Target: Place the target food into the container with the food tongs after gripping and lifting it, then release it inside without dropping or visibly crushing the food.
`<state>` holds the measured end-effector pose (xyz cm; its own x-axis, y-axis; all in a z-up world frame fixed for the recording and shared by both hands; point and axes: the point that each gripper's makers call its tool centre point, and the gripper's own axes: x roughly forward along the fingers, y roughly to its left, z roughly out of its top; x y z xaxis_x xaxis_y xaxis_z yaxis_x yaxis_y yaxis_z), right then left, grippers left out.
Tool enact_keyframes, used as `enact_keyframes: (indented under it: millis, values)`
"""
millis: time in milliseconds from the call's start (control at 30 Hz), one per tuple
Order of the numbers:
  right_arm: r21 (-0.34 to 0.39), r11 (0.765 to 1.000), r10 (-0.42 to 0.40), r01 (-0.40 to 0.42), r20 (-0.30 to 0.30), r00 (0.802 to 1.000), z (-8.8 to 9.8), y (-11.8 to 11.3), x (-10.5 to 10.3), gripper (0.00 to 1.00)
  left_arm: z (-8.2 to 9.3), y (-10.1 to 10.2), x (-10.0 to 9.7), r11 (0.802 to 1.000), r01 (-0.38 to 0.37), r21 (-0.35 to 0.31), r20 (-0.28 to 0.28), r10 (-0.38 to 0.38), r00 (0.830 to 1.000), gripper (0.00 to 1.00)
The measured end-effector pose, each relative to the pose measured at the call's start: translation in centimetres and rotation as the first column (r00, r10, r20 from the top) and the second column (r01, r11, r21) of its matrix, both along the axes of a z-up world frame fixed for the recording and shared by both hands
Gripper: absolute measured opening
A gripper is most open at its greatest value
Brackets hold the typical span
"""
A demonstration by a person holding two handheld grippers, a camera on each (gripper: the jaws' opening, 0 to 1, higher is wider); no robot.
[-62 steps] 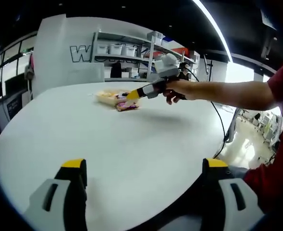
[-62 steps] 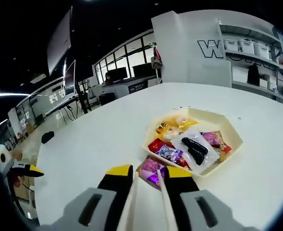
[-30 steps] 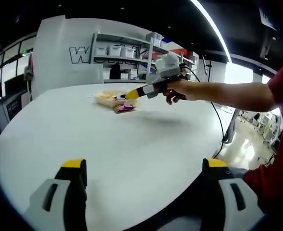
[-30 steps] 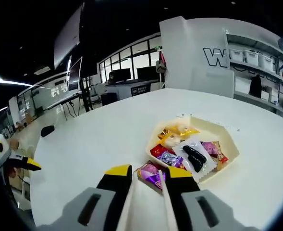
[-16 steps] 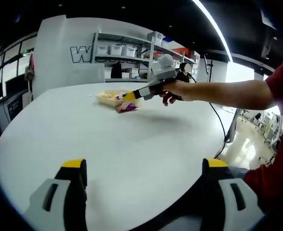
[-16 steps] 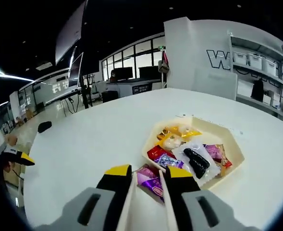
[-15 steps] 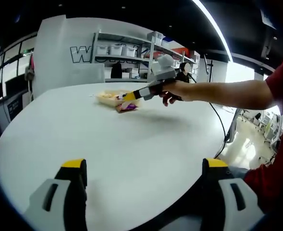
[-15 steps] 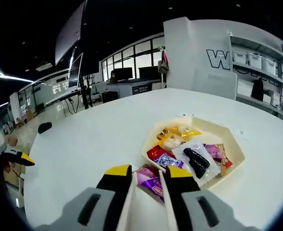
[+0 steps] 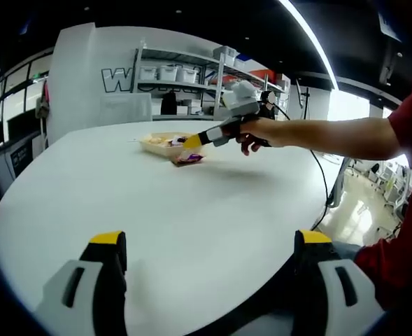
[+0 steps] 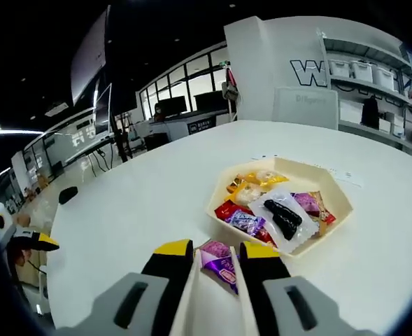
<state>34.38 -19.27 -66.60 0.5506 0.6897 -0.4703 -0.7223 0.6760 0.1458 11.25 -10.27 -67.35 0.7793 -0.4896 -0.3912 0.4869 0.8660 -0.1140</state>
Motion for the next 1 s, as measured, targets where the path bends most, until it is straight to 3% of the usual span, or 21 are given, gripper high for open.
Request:
enact_keyframes:
  millis: [367,467,533,633,1000]
  values:
    - [0.022,1.000,0.001,0.000,-0.026,1.000,0.3,-1.1,-3.4,0.22,0.7,-1.2,-0.1,1.000,0.023,-0.014,0.016,-0.023,1.000,0.98]
    - [0.051,0.999,-0.005,0.002,0.060,0.998,2.0,-1.3,-2.8,0.22,0.6,-1.3,-0.1,1.000,0.027,-0.006,0.017,-0.027,1.000,0.98]
    - [0.053,0.998,-0.018,0.016,0.043,0.999,2.0,-1.8,-2.3,0.23,0.6,-1.3,-0.2,1.000,0.027,-0.008,0.016,-0.027,0.999,0.98]
    - [0.018,0.999,-0.047,0.047,0.000,0.999,0.2,-2.9,-1.7,0.23,0.6,-1.2,-0.2,1.000,0.023,-0.008,0.018,-0.023,1.000,0.98]
    - [0.070,0.995,-0.069,0.073,-0.056,0.996,0.0,-4.0,-4.1,0.23,0.5,-1.9,-0.1,0.999,0.040,-0.021,0.019,-0.040,0.999,0.98]
